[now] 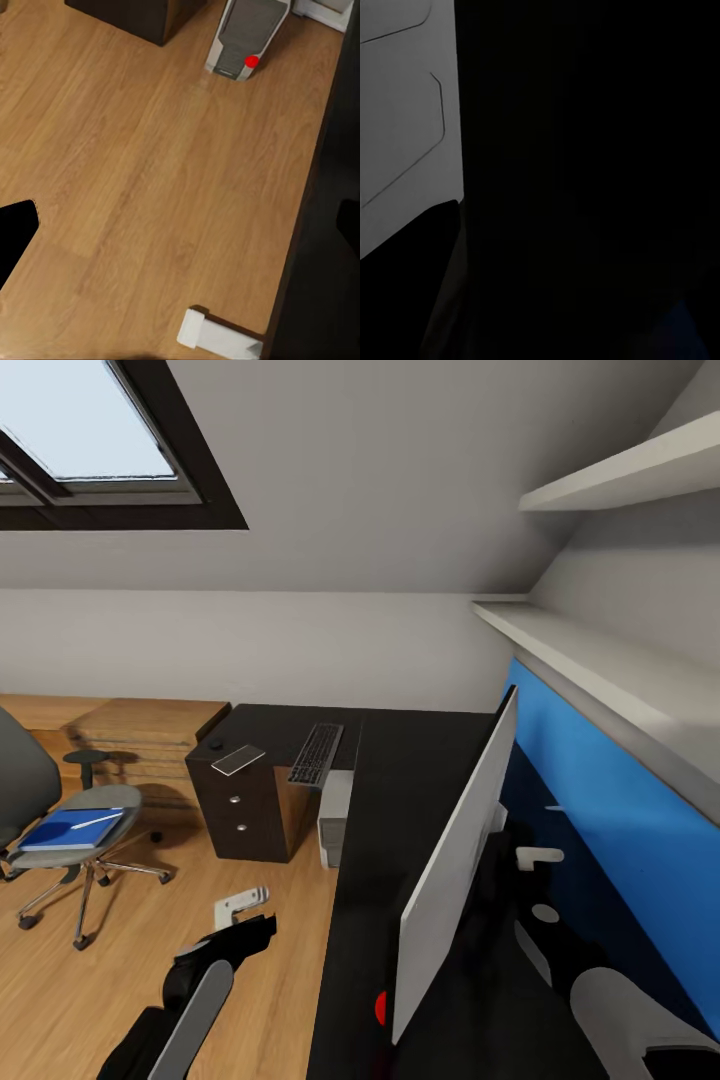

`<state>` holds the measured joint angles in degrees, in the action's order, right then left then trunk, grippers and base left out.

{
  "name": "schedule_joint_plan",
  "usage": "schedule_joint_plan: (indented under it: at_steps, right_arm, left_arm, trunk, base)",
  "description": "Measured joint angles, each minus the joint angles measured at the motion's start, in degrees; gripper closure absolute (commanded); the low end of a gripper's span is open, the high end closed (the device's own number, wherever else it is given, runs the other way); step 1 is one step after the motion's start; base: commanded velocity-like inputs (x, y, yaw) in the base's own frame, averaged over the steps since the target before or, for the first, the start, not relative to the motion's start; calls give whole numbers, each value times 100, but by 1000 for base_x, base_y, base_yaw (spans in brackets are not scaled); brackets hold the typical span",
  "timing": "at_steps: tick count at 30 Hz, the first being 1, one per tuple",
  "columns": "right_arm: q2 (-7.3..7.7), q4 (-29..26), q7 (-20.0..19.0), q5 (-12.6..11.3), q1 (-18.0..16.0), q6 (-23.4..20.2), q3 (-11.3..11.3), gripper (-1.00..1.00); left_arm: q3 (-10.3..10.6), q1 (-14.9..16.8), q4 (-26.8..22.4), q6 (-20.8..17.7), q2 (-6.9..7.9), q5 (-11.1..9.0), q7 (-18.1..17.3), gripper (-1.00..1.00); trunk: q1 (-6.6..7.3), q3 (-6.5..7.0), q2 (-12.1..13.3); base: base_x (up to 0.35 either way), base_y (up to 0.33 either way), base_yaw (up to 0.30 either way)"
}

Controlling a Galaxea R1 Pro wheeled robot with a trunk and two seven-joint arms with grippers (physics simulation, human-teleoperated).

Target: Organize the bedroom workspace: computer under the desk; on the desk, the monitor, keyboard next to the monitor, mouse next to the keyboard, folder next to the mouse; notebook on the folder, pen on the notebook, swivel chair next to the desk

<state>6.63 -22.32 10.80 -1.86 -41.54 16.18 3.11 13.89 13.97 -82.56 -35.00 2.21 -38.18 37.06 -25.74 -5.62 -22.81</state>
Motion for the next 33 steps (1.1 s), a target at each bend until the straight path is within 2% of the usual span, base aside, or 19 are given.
schedule_joint_plan:
  at_steps: [6,28,33]
  right_arm:
    - [4,-2,0,4,0,-2,4,100]
    - [0,-5,-7,-15,-1,-11,-15,100]
    - [1,-13,-4,-19,-1,-22,-4,100]
  left_arm:
    - [2,2,216,13,9,6,-1,-100]
    - [-23,2,276,7,19,-13,-2,-100]
    - [-29,2,414,13,25,-9,-9,-100]
  trunk:
    - [0,0,0]
    - [0,0,0]
    - [0,0,0]
  base:
    - [0,0,0]
    - [0,0,0]
    - [0,0,-16]
